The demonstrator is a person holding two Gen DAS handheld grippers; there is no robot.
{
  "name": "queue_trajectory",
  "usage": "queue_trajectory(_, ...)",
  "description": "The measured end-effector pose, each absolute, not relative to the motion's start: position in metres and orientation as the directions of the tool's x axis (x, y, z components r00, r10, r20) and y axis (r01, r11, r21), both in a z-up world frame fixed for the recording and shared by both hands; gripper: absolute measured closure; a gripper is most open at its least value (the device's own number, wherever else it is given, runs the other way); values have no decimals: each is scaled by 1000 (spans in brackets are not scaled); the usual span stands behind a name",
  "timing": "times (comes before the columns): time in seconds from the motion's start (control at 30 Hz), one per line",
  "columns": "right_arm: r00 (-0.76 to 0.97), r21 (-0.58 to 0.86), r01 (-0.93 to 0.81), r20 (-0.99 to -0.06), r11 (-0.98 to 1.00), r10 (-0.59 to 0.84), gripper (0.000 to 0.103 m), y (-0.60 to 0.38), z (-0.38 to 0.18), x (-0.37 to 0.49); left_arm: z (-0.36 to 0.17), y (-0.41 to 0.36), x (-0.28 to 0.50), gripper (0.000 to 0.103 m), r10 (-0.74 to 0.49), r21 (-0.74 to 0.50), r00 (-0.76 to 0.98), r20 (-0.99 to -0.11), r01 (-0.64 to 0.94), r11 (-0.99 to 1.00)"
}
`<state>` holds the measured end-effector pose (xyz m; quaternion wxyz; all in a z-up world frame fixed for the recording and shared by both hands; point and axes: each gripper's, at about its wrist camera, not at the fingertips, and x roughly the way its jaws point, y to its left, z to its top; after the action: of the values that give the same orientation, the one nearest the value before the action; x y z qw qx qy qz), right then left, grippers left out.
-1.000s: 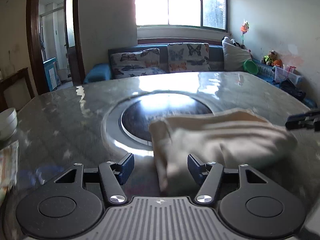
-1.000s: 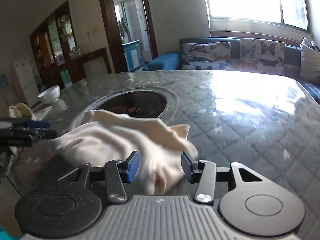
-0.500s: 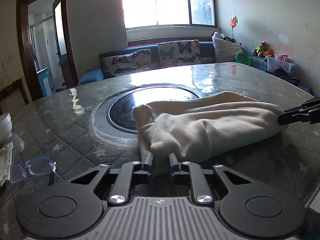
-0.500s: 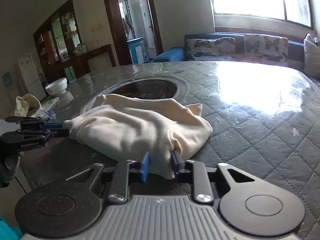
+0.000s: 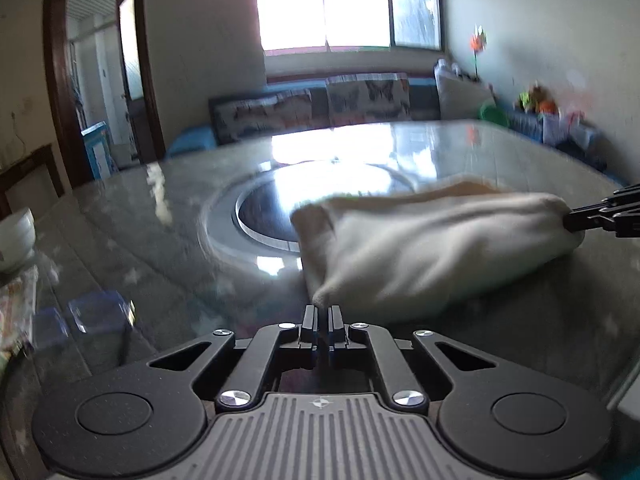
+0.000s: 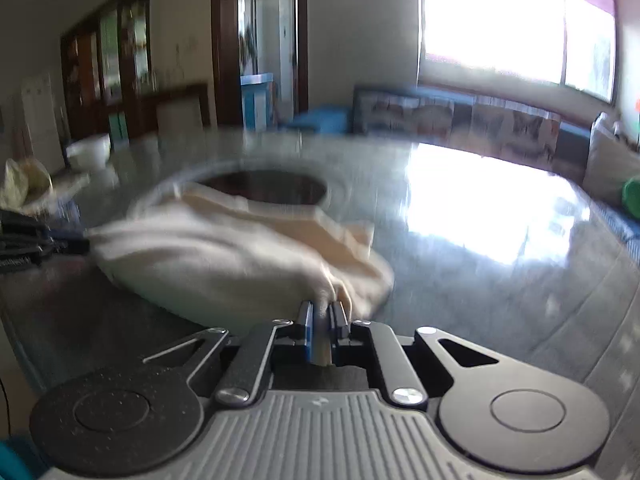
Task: Fold clothes
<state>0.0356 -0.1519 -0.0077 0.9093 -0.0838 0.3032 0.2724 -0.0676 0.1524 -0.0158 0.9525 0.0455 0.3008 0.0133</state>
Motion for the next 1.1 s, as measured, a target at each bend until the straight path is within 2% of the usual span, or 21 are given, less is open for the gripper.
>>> queue_trajectory(0.13,680,11,-541,-583,841,445,96,-157,0,33,-4,163,-67,98,107,139,833,-543,-36,990)
queue_trajectory(0.23,674,3,-559,-580,829,457,94,-158,11,31,11,181,-69,93,20,24,843,-537,-8,1000)
queue_trajectory(0.3,666,11,-569,-581,822,468,90,-160,16,30,8,177,-74,74,-13,2,839,-544,16,1000)
queue_trajectory(0.37,651,34,-568,-592,822,474,82,-162,10,28,-1,166,-78,67,-37,11,826,-562,52,999)
queue_trajectory(0.57,628,74,-563,-608,823,485,78,-163,-4,26,-21,142,-65,68,-36,65,824,-566,88,994)
queue_trajectory(0.63,634,67,-562,-605,825,481,78,-159,-8,31,-24,136,-60,79,-31,96,828,-560,102,990)
queue_trajectory(0.67,637,56,-563,-607,825,476,82,-158,-9,32,-24,133,-59,91,-29,108,829,-558,107,988)
queue_trajectory(0.7,639,45,-564,-609,825,470,87,-156,-11,32,-23,133,-58,94,-24,119,834,-552,107,987)
queue_trajectory(0.73,644,29,-565,-609,825,463,94,-154,-11,33,-20,133,-58,95,-17,130,839,-544,104,986)
queue_trajectory(0.87,711,-53,-554,-550,831,438,98,-157,9,26,5,136,-71,96,-3,204,880,-475,114,972)
queue_trajectory(0.97,743,-95,-541,-519,836,422,99,-160,20,24,-5,138,-71,96,-6,215,851,-525,139,967)
queue_trajectory(1.03,708,-66,-552,-564,831,425,99,-160,7,27,-21,138,-70,96,-19,202,810,-586,169,965)
queue_trajectory(1.1,681,-52,-561,-597,826,425,99,-158,-6,27,-26,136,-74,90,-11,218,800,-600,177,960)
